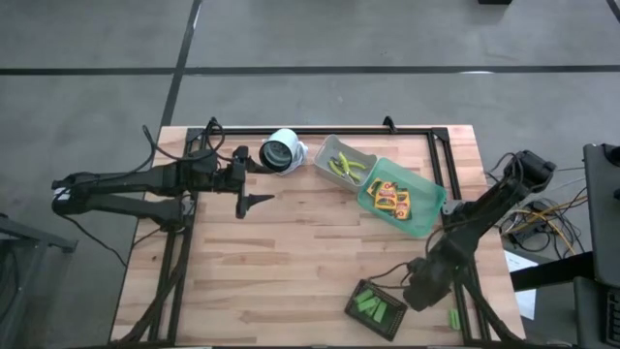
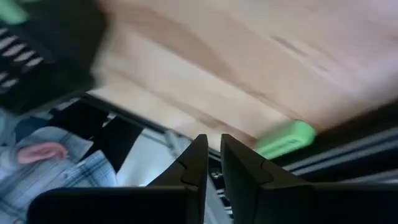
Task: Pick & Place School Supplies
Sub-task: Put the green eraser into the black bin
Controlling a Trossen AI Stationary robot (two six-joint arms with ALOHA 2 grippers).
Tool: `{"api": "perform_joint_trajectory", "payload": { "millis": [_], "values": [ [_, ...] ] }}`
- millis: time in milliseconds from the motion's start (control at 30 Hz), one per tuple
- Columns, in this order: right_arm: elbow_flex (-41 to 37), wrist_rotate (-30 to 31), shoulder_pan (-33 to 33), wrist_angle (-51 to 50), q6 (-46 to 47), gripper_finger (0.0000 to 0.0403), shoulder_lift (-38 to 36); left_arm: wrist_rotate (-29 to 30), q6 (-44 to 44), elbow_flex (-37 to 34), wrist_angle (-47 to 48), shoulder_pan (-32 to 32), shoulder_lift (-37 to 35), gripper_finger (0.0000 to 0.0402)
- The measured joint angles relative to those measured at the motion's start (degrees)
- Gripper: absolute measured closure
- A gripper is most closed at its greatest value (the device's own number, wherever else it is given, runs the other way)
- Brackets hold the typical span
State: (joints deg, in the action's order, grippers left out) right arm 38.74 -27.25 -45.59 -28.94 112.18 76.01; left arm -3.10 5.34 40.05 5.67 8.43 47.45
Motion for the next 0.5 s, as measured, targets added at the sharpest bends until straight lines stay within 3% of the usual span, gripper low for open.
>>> {"api": "perform_joint_trajectory", "payload": {
  "millis": [267,500],
  "values": [
    [-7.39,-1.26,-1.81,1.90,7.45,0.0360,-8.80,-0.01,0.02,0.00,0.00,0.00,0.01,0.0074],
    [-7.37,-1.26,-2.33,2.63,8.24,0.0360,-10.70,-0.01,0.00,-0.01,0.00,0.00,0.00,0.0074]
  ]
}}
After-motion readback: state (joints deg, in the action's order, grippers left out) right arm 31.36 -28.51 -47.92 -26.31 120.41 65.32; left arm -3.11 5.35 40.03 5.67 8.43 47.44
